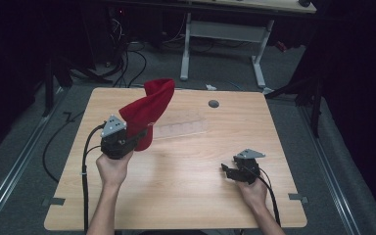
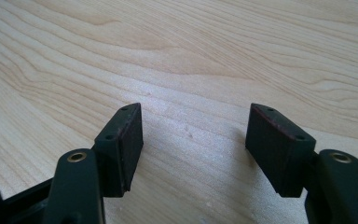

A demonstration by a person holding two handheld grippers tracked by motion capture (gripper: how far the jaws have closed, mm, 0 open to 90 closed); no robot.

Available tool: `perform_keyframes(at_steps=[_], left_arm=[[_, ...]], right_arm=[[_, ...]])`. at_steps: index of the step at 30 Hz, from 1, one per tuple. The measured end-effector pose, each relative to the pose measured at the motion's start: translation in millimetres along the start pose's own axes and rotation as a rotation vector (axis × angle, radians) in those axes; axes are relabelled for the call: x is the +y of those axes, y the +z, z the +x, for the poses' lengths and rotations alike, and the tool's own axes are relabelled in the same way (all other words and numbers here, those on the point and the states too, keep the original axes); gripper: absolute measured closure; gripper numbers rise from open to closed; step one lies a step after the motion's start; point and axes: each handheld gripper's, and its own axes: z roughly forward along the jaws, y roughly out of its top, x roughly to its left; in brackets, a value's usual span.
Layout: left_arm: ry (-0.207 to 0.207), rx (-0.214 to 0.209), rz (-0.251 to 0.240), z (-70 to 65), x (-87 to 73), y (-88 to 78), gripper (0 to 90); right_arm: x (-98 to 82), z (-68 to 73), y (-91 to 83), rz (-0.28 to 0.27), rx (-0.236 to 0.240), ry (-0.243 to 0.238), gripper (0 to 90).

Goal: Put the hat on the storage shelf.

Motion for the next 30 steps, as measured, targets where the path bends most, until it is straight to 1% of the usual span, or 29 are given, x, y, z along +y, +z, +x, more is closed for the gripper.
perform_keyframes(at_steps=[2,4,5,8,11,15,18,20,23,24,27,28,30], left_arm=[[-0.009,0.005,-0.010,2.5,3.2,2.8,84.8],[-0.029,0.000,-0.028,5.3,5.7,5.3,84.8],[-0.029,0.003,-0.033,7.0,6.3,6.8,84.8],[-0.019,0.030,-0.035,12.4,7.3,12.6,84.8],[0.001,0.057,-0.038,18.2,8.4,18.7,84.8],[0.022,0.079,-0.052,25.8,11.2,24.3,84.8],[0.023,0.097,-0.062,30.7,12.3,28.6,84.7],[0.031,0.101,-0.061,33.7,12.1,31.7,84.7],[0.027,0.104,-0.069,38.9,11.6,36.5,84.7],[0.033,0.110,-0.072,42.2,11.1,39.0,84.7],[0.028,0.129,-0.077,50.7,9.5,45.2,84.7],[0.021,0.132,-0.077,52.7,8.8,47.1,84.7],[0.022,0.137,-0.078,55.8,7.3,50.4,84.7]], right_arm=[[0.0,0.0,0.0,0.000,0.000,0.000,36.8],[0.0,0.1,0.0,0.000,0.000,0.000,36.8],[0.0,0.1,0.0,0.000,0.000,0.000,36.8],[-0.1,0.2,-0.1,0.000,-0.001,0.000,36.8],[-0.1,0.4,-0.1,0.000,-0.001,0.001,36.8],[-0.2,0.7,-0.2,0.000,-0.003,0.002,36.8],[-0.3,0.9,-0.3,0.000,-0.002,0.002,36.8],[-0.3,0.9,-0.3,0.000,-0.003,0.002,36.8],[-0.3,0.9,-0.3,-0.001,-0.002,0.002,36.8],[-0.3,0.9,-0.3,0.000,-0.002,0.002,36.8],[-0.5,1.6,-0.7,0.001,0.000,0.004,36.8],[-0.5,1.6,-0.7,0.000,0.000,0.002,36.8],[-0.6,1.7,-0.7,0.000,0.000,0.001,36.8]])
